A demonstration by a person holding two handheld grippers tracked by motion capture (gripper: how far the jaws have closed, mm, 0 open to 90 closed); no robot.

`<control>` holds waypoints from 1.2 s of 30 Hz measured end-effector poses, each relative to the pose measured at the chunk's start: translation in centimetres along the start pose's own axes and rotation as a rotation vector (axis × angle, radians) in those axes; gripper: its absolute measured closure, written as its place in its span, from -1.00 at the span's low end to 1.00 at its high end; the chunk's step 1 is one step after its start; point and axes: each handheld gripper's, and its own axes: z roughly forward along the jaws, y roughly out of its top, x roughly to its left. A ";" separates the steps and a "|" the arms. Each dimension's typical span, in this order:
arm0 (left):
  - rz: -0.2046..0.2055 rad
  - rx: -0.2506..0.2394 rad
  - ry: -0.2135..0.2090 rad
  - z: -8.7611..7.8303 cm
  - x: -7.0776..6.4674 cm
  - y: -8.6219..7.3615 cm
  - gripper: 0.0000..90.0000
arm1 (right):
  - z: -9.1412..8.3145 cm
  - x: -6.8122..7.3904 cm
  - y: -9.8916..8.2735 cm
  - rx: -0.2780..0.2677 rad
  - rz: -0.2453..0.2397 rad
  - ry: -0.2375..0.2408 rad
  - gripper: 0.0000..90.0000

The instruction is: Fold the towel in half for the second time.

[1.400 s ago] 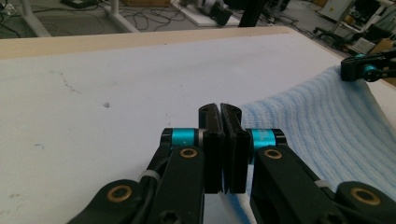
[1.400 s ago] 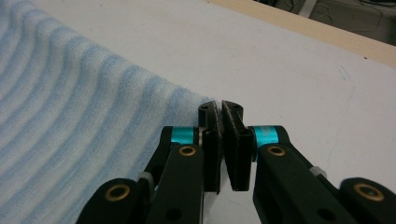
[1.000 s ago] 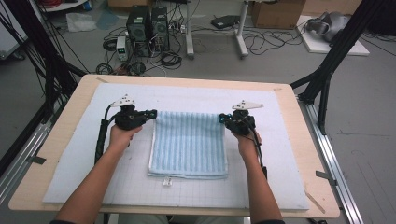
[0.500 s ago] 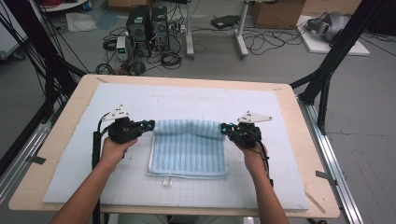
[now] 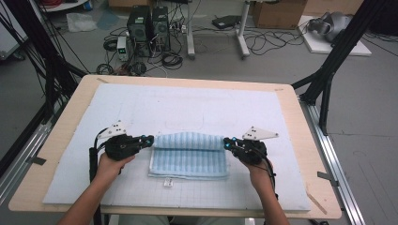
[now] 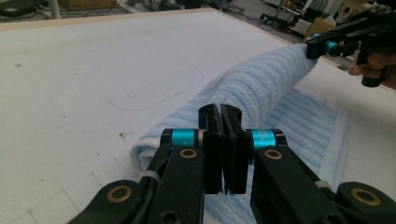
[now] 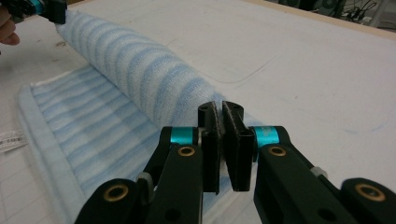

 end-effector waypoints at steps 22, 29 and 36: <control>0.045 0.086 -0.058 -1.9 -2.5 -2.8 0.94 | -2.5 3.3 -2.8 0.035 -0.055 0.043 0.90; 0.043 0.109 -0.072 -2.1 -2.7 -3.2 0.88 | -2.4 4.0 -3.7 0.085 -0.071 0.050 0.86; -0.013 -0.002 0.020 -1.5 -1.9 -0.4 0.17 | -3.0 3.2 -1.7 -0.019 0.002 0.005 0.18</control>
